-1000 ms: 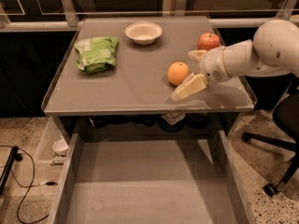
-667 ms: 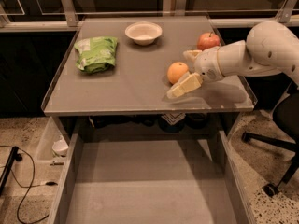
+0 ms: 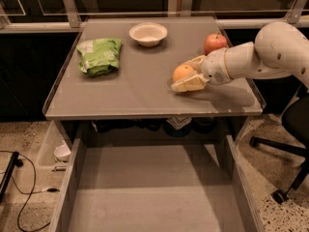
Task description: Place orange into top drawer
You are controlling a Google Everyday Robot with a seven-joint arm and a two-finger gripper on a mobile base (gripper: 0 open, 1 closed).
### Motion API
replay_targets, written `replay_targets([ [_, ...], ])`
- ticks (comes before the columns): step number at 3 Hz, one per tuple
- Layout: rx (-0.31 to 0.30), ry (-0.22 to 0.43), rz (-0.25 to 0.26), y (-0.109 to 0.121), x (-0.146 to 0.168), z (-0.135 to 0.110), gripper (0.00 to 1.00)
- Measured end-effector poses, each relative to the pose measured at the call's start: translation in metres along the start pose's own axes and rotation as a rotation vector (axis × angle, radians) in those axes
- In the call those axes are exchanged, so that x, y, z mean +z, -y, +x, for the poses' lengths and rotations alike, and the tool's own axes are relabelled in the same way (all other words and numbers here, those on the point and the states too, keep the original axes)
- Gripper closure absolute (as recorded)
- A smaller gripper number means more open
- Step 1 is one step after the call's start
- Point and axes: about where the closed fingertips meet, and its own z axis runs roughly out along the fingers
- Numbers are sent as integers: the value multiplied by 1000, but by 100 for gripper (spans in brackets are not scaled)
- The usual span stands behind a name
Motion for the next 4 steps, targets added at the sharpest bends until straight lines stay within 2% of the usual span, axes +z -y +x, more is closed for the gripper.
replay_targets([
  [2, 0, 0, 0, 0, 0, 0, 88],
  [3, 0, 0, 0, 0, 0, 0, 100],
  [4, -31, 10, 7, -27, -17, -4, 100],
])
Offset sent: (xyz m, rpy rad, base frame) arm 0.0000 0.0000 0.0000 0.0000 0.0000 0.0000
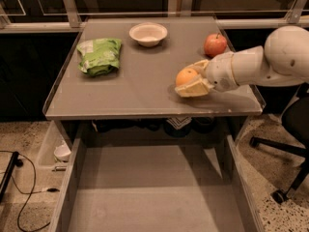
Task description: Place orange into top drawer
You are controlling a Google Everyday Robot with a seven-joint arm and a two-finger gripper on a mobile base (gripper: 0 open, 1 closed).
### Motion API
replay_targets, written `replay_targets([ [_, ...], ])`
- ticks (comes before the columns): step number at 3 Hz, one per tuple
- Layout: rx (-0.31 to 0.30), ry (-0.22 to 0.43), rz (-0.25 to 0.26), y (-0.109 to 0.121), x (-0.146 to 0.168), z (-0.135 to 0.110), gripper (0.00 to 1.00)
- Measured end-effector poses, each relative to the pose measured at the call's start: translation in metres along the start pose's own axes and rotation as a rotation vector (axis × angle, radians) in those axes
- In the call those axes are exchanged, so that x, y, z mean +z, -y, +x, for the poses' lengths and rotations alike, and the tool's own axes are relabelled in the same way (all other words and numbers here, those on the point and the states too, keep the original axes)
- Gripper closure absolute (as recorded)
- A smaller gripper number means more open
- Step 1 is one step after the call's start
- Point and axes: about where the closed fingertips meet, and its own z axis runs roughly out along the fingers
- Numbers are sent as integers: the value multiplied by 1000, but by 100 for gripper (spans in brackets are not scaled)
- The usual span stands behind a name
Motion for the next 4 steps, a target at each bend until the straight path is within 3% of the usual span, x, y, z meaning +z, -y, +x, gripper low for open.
replay_targets([
  [2, -122, 11, 56, -97, -93, -3, 100],
  [3, -166, -26, 81, -136, -128, 17, 100],
  [4, -120, -103, 45, -173, -119, 75, 100],
])
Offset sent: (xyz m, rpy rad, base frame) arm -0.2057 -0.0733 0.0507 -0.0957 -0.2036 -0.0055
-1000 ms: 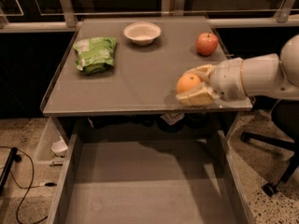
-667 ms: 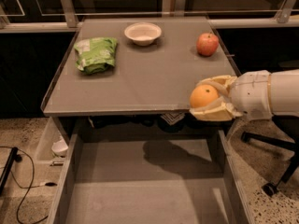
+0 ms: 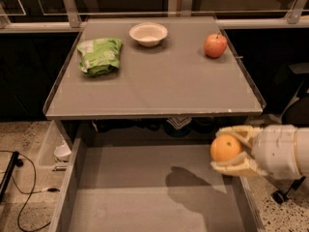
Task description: Place orange into top drawer
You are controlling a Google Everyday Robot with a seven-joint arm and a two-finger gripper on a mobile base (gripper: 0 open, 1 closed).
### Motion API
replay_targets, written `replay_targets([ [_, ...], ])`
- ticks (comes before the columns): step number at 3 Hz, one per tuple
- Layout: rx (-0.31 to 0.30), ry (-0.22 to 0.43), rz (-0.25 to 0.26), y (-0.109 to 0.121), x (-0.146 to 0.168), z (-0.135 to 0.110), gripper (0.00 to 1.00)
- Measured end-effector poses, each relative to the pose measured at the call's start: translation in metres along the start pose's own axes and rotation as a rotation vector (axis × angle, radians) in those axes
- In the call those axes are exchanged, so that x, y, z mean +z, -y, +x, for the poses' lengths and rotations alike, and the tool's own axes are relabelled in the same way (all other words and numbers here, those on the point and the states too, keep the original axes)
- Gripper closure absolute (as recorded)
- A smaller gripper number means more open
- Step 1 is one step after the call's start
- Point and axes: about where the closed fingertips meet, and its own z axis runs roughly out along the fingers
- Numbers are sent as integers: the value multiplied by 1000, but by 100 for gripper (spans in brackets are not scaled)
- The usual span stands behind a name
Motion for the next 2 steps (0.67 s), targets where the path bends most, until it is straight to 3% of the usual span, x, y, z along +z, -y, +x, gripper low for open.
replay_targets([
  [1, 56, -55, -63, -34, 35, 38, 100],
  [2, 73, -76, -106, -45, 70, 55, 100],
])
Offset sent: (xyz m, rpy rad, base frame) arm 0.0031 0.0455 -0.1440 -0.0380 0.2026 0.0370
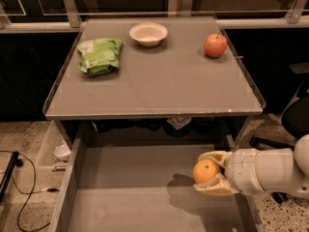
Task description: Place orange into top drawer
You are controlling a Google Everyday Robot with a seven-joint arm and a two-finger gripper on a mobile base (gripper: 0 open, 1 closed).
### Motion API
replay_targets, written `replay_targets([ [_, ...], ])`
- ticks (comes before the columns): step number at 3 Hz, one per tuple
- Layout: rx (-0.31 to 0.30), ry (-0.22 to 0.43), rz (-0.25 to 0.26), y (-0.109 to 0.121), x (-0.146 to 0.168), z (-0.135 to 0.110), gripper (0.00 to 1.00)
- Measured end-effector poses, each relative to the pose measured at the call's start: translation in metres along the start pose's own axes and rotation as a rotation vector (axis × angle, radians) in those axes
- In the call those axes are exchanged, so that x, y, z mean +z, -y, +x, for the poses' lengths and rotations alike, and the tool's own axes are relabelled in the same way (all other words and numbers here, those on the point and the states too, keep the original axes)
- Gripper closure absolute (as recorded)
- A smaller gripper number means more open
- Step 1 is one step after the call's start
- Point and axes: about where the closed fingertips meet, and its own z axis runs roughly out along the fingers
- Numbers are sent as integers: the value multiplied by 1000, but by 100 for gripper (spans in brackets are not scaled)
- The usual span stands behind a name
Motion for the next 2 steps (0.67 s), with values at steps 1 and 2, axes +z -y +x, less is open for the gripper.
replay_targets([
  [1, -2, -1, -1, 0, 2, 0, 100],
  [2, -21, -11, 25, -2, -9, -6, 100],
])
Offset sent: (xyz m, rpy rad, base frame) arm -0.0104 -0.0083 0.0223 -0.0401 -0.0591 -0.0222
